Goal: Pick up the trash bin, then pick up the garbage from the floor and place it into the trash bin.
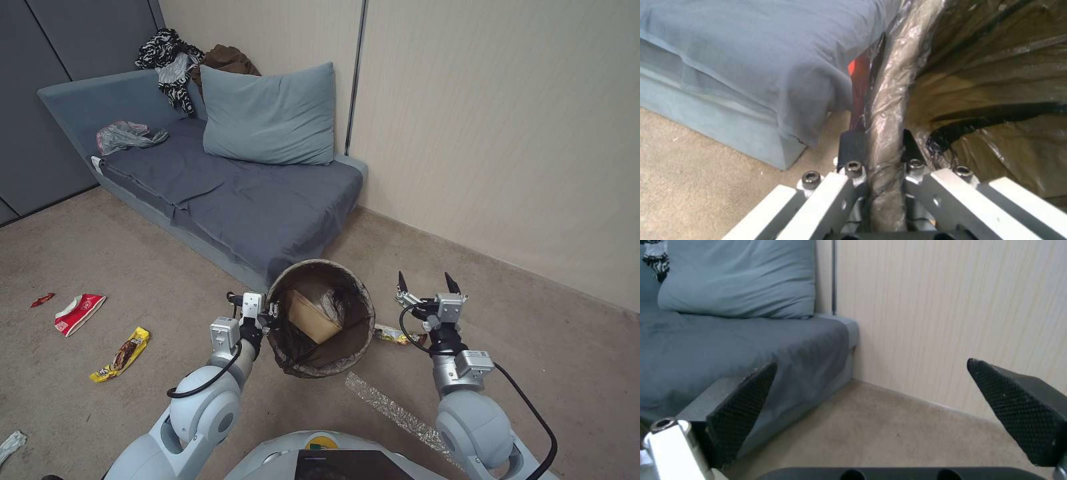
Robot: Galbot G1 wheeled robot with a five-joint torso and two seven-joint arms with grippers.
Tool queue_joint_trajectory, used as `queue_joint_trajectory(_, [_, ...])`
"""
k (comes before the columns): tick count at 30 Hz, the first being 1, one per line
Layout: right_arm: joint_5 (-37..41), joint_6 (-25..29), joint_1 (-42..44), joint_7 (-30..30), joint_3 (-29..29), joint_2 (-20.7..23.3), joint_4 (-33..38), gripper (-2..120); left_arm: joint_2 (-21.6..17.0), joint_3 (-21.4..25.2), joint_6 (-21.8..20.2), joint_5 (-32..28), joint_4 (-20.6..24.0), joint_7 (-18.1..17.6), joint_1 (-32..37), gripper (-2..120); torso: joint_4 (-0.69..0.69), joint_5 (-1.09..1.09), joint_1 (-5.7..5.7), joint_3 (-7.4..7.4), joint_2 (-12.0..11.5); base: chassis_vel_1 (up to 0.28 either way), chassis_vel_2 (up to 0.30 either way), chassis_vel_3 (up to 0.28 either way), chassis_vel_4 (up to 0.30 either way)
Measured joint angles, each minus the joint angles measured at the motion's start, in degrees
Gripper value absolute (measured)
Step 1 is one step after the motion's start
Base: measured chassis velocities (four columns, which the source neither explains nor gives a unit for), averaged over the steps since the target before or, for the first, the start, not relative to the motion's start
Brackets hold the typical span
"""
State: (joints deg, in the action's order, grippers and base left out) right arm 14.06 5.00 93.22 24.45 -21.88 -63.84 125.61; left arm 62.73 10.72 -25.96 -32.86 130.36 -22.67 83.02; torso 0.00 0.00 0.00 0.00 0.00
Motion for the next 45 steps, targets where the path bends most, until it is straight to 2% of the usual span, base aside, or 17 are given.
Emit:
queue_joint_trajectory(7, [0.43, -0.58, 0.11, 0.08, -0.49, 1.03, 0.12, 100, -0.17, 0.12, 0.14, 0.29, 0.15, 0.09, 0.33, 0, -0.01, 0.01, 0.00, 0.00, 0.00, 0.000, 0.000, 0.000, 0.000])
queue_joint_trajectory(9, [1.79, -2.12, -0.47, -0.09, -1.68, 4.00, 0.14, 100, -0.28, 0.23, 0.25, 0.45, 0.25, 0.17, 0.63, 0, -0.01, 0.01, 0.00, 0.00, 0.00, 0.000, 0.000, 0.000, 0.000])
queue_joint_trajectory(10, [1.79, -2.12, -0.47, -0.09, -1.68, 4.00, 0.14, 100, -0.28, 0.23, 0.25, 0.45, 0.25, 0.17, 0.63, 0, -0.01, 0.01, 0.00, 0.00, 0.00, 0.000, 0.000, 0.000, 0.000])
queue_joint_trajectory(13, [4.64, -4.28, -2.60, -1.44, -3.01, 9.81, -1.09, 100, -0.45, 0.29, 0.38, 0.55, 0.45, 0.34, 0.94, 0, 0.00, 0.01, 0.00, 0.00, 0.00, 0.000, 0.000, 0.000, 0.000])
queue_joint_trajectory(14, [4.64, -4.28, -2.60, -1.44, -3.01, 9.81, -1.09, 100, -0.45, 0.29, 0.38, 0.55, 0.45, 0.34, 0.94, 0, 0.00, 0.01, 0.00, 0.00, 0.00, 0.000, 0.000, 0.000, 0.000])
queue_joint_trajectory(16, [8.70, -6.40, -4.98, -2.22, -2.52, 14.28, -2.25, 100, -0.55, 0.38, 0.55, 0.55, 0.47, 0.43, 0.98, 0, 0.01, 0.00, 0.00, 0.00, 0.00, 0.000, 0.000, 0.000, 0.000])
queue_joint_trajectory(17, [8.70, -6.40, -4.98, -2.22, -2.52, 14.28, -2.25, 100, -0.55, 0.38, 0.55, 0.55, 0.47, 0.43, 0.98, 0, 0.01, 0.00, 0.00, 0.00, 0.00, 0.000, 0.000, 0.000, 0.000])
queue_joint_trajectory(20, [13.97, -8.48, -8.67, -2.62, -0.30, 19.34, -3.60, 100, -0.56, 0.49, 0.71, 0.56, 0.55, 0.62, 1.09, 0, 0.01, 0.00, 0.00, 0.00, 0.00, 0.000, 0.000, 0.000, 0.000])
queue_joint_trajectory(21, [13.97, -8.48, -8.67, -2.62, -0.30, 19.34, -3.60, 100, -0.56, 0.49, 0.71, 0.56, 0.55, 0.62, 1.09, 0, 0.01, 0.00, 0.00, 0.00, 0.00, 0.000, 0.000, 0.000, 0.000])
queue_joint_trajectory(24, [17.17, -8.97, -11.73, -3.77, 1.68, 22.97, -5.80, 100, -0.50, 0.50, 0.80, 0.63, 0.54, 0.70, 1.20, 0, 0.01, 0.02, 0.00, 0.00, 0.00, 0.000, 0.000, 0.000, 0.000])
queue_joint_trajectory(27, [17.86, -8.98, -12.41, -4.40, 2.15, 24.01, -6.43, 100, -0.48, 0.50, 0.84, 0.68, 0.51, 0.72, 1.20, 0, 0.02, 0.01, 0.00, 0.00, 0.00, 0.000, 0.000, 0.000, 0.000])
queue_joint_trajectory(29, [20.16, -8.99, -13.95, -7.33, 3.44, 27.11, -8.60, 100, -0.50, 0.43, 0.97, 0.74, 0.22, 0.88, 1.17, 0, 0.01, 0.01, 0.00, 0.00, 0.00, 0.000, 0.000, 0.000, 0.000])
queue_joint_trajectory(39, [20.60, -8.68, -15.60, -13.47, 5.89, 30.74, -14.31, 100, -0.39, 0.07, 1.24, 0.94, -0.31, 1.21, 1.05, 0, -0.01, 0.01, 0.00, 0.00, 0.00, 0.000, 0.000, 0.000, 0.000])
queue_joint_trajectory(41, [20.86, -7.93, -16.20, -17.40, 7.19, 32.28, -17.24, 100, -0.30, -0.04, 1.35, 0.98, -0.63, 1.30, 0.91, 0, -0.01, 0.01, 0.00, 0.00, 0.00, 0.000, 0.000, 0.000, 0.000])
queue_joint_trajectory(42, [20.86, -7.93, -16.20, -17.40, 7.19, 32.28, -17.24, 100, -0.30, -0.04, 1.35, 0.98, -0.63, 1.30, 0.91, 0, -0.01, 0.01, 0.00, 0.00, 0.00, 0.000, 0.000, 0.000, 0.000])
queue_joint_trajectory(43, [21.64, -7.44, -16.72, -21.24, 8.57, 33.49, -19.86, 100, -0.26, -0.15, 1.43, 0.99, -0.86, 1.38, 0.81, 0, 0.00, 0.01, 0.00, 0.00, 0.00, 0.000, 0.000, 0.000, 0.000])
queue_joint_trajectory(45, [21.67, -5.31, -17.40, -24.32, 10.88, 34.31, -22.72, 100, -0.19, -0.29, 1.49, 0.99, -1.12, 1.47, 0.74, 0, 0.00, 0.01, 0.00, 0.00, 0.00, 0.000, 0.000, 0.000, 0.000])
